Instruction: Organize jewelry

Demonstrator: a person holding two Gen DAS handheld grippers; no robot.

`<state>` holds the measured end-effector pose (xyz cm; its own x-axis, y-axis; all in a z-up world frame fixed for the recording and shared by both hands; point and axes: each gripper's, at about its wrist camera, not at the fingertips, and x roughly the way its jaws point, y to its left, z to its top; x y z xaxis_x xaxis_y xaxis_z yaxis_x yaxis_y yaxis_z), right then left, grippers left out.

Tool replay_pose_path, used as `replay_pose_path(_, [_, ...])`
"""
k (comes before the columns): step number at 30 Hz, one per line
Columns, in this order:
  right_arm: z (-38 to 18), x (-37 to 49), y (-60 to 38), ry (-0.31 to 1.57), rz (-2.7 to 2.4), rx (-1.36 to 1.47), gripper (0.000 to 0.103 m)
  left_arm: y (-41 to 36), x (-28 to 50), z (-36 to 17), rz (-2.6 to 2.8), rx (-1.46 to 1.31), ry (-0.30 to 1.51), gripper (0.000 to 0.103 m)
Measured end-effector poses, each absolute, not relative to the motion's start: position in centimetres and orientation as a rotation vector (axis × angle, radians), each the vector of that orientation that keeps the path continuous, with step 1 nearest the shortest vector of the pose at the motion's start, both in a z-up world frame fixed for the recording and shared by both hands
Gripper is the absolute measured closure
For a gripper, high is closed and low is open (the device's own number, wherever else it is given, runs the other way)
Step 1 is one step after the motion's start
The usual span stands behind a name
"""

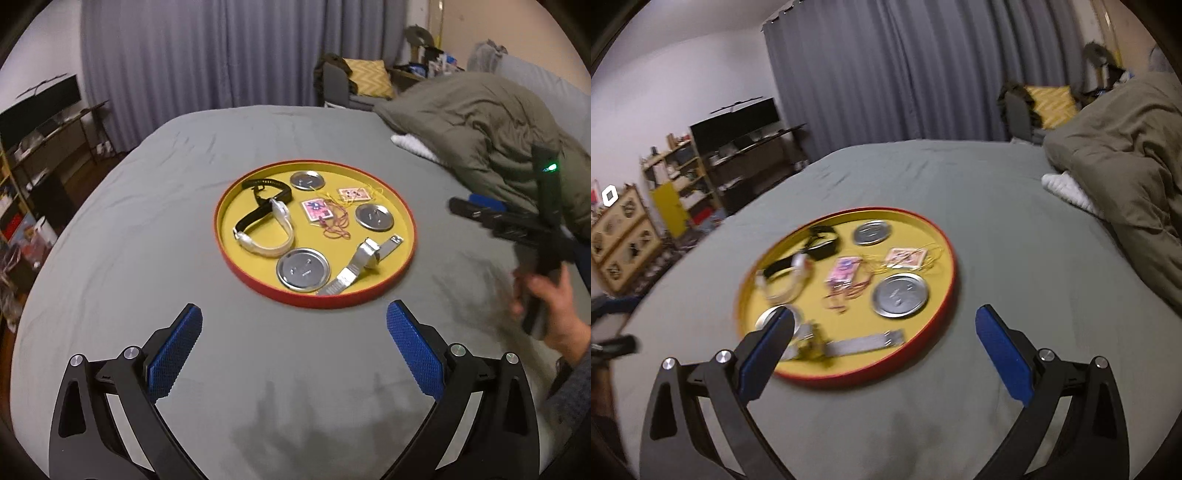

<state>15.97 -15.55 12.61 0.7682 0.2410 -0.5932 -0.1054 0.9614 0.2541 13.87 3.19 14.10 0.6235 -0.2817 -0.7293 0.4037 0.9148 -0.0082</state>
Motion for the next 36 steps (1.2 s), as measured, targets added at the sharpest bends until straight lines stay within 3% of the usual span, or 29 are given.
replay_pose_path(4, [14.5,15.1,-16.7,0.799,0.303,0.314,0.008,3.4,11.9,14.8,-0.374,0.122,0.808,0.005])
replay_pose_path(24, [22.9,6.5,-12.8,0.854,0.223,0.029,0.008,4.9,1.4,21.1,-0.308,0.021,0.723,0.005])
replay_pose_path(36, [26.5,6.7,-13.1,0.759,0.203,-0.093,0.008,4.5,2.8,22.3,-0.317,0.08,0.71,0.005])
